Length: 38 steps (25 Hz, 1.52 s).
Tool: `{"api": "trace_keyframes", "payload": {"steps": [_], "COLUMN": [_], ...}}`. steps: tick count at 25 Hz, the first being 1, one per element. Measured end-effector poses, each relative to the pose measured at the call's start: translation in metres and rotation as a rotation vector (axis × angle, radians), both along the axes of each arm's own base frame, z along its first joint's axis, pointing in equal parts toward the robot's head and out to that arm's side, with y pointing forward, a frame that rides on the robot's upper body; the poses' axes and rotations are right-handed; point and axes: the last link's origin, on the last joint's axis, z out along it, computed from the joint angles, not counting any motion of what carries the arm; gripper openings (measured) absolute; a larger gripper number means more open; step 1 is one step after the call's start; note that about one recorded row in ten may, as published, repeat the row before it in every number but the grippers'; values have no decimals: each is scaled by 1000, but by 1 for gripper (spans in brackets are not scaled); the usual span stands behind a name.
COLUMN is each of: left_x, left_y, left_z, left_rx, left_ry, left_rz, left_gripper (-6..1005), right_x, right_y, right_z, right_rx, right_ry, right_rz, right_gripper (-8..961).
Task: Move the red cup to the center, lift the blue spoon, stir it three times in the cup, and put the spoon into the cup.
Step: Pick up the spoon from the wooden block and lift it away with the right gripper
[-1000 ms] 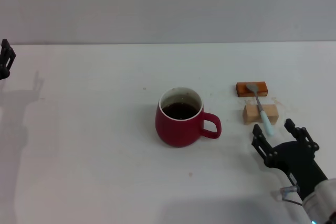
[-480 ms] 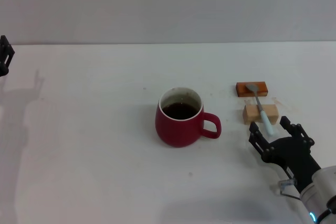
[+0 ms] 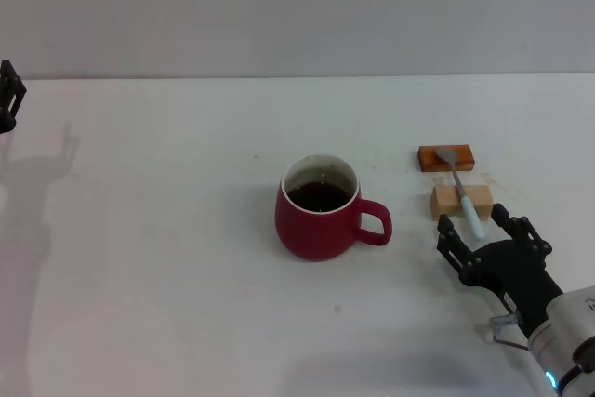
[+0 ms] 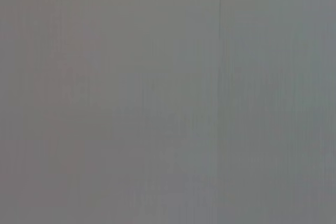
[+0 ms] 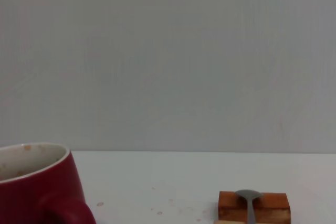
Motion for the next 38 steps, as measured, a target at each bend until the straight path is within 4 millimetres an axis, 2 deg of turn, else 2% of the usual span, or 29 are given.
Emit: {"api": "trace_keyframes", "payload": {"steps": [13,18,33,38], "left_x": [1,0,0,-1], "left_y": [-2,-4,-8,-9], "left_z": [0,0,0,1], "left_rx": [8,15,22,23], "left_ry": [-5,-7,-8,-8], "left_rz": [-6,-9,-16,-15], "left_gripper": [840,840,840,840], "right_x": [2,2,0,-1], "right_y": [3,2,5,6], "right_z": [0,-1,-1,-1], "right_rx": [-10,-17,-16,-18], "right_ry": [-1,-2,-3,-4], "right_rz": [-7,-6,1,4], "right_gripper": [742,525,512,401]}}
